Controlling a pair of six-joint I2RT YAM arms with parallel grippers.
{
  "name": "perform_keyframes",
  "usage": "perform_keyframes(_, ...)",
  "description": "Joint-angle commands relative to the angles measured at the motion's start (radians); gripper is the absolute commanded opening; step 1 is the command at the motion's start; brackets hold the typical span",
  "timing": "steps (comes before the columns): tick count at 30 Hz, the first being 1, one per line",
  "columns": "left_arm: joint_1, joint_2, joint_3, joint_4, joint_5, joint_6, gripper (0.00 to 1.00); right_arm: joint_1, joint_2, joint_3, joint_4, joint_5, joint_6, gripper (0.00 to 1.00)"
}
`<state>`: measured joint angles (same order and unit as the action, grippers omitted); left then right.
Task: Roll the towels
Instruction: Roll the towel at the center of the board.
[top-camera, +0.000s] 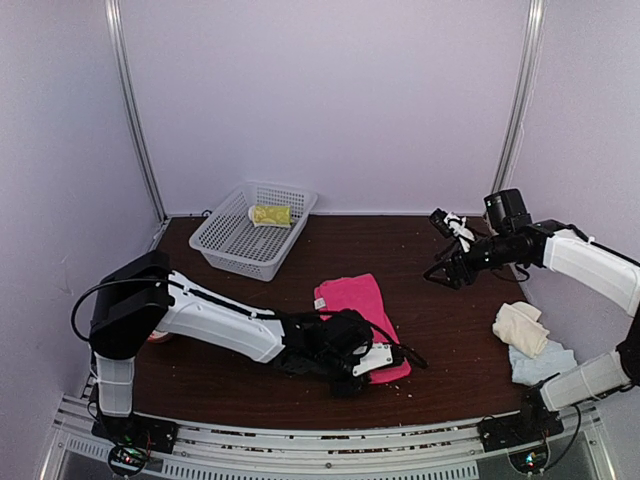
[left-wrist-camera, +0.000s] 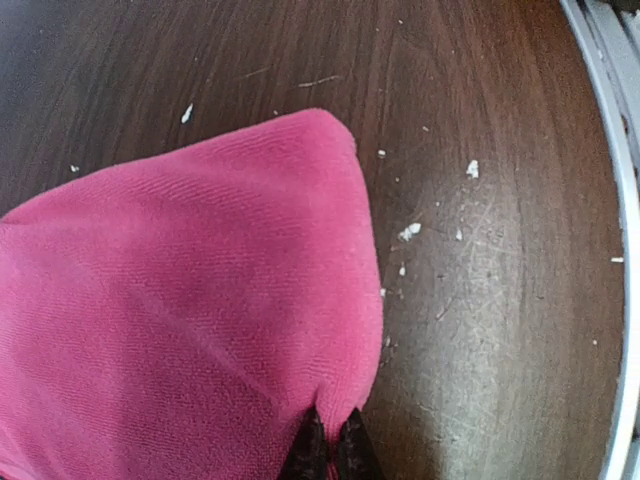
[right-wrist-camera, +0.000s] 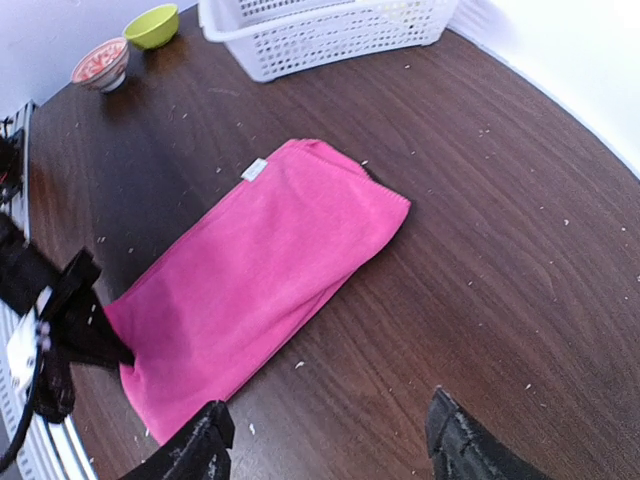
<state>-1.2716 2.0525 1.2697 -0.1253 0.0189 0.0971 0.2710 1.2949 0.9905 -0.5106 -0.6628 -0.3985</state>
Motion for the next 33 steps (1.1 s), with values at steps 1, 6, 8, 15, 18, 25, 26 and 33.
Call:
perform_keyframes(1,0.095,-0.032,-0.042,0.002,0.323,-0.1,0.0,0.019,-0.019,0.007,-0.252,-0.054,-0.188,0.62)
perform_keyframes(6,0.203,-0.006,-0.048,0.082,0.602,-0.241,0.0,0.105,-0.079,-0.082,-0.27,0.005,-0.315,0.59)
perform_keyframes(8,0.233,0.011,-0.044,0.116,0.684,-0.301,0.0,0.177,-0.087,-0.117,-0.26,0.034,-0.331,0.57)
perform_keyframes(15,0.282,0.087,-0.002,0.154,0.893,-0.468,0.0,0.464,-0.091,-0.206,-0.096,0.19,-0.282,0.54)
perform_keyframes(18,0.283,0.109,0.017,0.139,0.914,-0.496,0.0,0.554,-0.052,-0.205,-0.008,0.266,-0.247,0.55)
perform_keyframes(25,0.3,0.13,-0.003,0.166,0.938,-0.572,0.0,0.706,0.083,-0.197,0.125,0.334,-0.235,0.56)
perform_keyframes(26,0.303,0.132,-0.009,0.174,0.943,-0.585,0.0,0.719,0.102,-0.196,0.136,0.341,-0.235,0.55)
perform_keyframes(33,0.316,0.152,-0.029,0.23,0.995,-0.696,0.0,0.755,0.194,-0.182,0.192,0.408,-0.218,0.52)
